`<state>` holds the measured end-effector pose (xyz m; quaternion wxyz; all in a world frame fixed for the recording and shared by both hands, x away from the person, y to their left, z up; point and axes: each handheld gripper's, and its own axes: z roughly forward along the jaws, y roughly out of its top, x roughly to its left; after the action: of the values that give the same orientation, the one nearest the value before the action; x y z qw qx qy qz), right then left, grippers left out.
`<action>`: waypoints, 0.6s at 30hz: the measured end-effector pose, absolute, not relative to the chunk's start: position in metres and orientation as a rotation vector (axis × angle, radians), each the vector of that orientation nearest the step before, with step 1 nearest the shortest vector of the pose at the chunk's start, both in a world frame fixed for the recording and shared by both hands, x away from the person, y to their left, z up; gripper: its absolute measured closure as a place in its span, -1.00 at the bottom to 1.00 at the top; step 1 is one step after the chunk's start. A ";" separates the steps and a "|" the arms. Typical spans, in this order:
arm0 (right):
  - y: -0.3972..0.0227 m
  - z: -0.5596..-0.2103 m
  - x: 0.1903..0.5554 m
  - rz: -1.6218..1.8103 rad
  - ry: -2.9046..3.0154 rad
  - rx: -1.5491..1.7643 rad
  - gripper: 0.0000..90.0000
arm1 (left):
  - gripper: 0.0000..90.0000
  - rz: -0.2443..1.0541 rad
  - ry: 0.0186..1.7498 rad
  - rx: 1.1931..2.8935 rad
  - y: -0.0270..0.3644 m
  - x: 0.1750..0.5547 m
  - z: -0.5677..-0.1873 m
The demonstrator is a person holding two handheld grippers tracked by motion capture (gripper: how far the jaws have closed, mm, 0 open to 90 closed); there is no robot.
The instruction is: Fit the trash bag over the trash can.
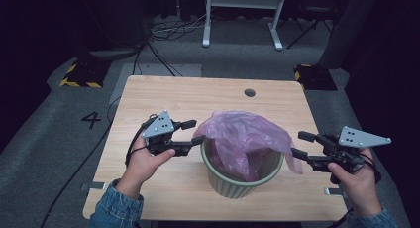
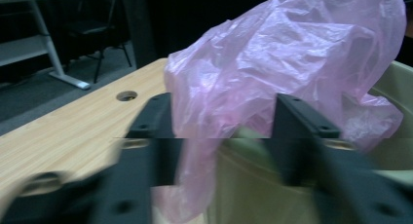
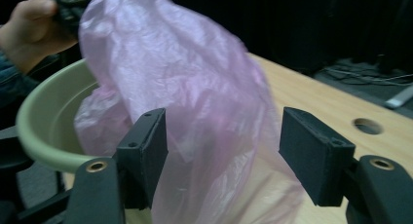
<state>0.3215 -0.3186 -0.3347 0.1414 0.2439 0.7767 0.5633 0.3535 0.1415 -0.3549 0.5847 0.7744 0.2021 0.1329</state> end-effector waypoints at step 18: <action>-0.299 -0.332 0.300 1.533 2.351 0.507 0.79 | 1.00 0.314 0.420 1.834 0.138 0.342 -0.349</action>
<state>0.3004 -0.2988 -0.3320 0.1441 0.1759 0.8157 0.5319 0.3420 0.1379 -0.3489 0.5787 0.7842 0.1794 0.1343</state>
